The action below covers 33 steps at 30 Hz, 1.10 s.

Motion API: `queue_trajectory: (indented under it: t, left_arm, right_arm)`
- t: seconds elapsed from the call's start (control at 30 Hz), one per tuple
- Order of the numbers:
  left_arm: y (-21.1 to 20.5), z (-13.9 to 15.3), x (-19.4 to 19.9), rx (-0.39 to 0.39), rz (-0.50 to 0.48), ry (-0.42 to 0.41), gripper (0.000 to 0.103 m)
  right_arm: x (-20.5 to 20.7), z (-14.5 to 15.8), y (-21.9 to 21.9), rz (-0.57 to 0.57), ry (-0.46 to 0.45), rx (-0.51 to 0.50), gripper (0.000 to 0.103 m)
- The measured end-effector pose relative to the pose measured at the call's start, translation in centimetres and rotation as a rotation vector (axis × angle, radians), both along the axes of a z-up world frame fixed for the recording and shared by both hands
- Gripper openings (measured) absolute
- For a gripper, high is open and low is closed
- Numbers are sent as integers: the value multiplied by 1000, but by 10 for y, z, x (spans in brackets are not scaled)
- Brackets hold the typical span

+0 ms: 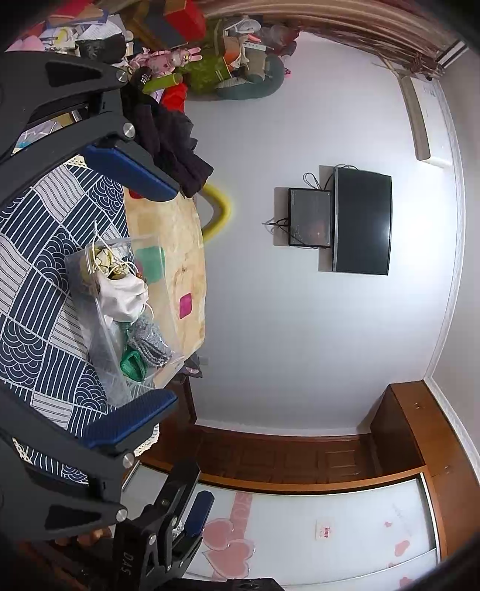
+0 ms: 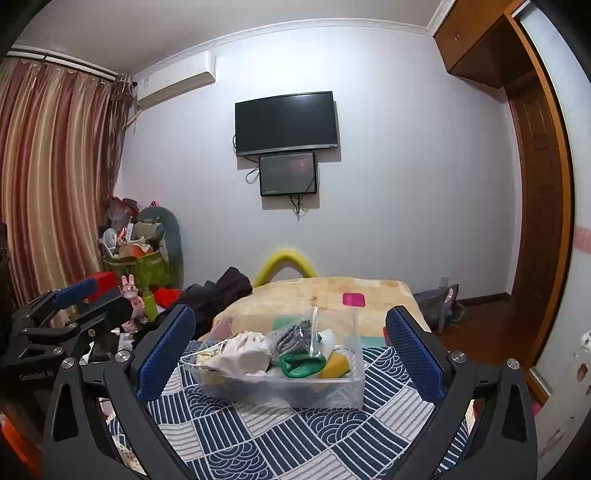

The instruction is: Organize soft objects

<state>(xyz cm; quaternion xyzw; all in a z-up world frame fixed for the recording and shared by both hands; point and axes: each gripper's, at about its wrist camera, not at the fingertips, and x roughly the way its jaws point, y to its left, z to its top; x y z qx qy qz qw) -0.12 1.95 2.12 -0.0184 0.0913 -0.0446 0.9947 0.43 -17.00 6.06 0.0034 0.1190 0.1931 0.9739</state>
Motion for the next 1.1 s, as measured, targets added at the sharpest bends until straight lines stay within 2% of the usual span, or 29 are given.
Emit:
queue_trajectory:
  t: [1.1]
  left_arm:
    - [0, -4, 7, -22, -12, 46, 103]
  right_arm:
    - [-1, 0, 5, 6, 12, -1, 103]
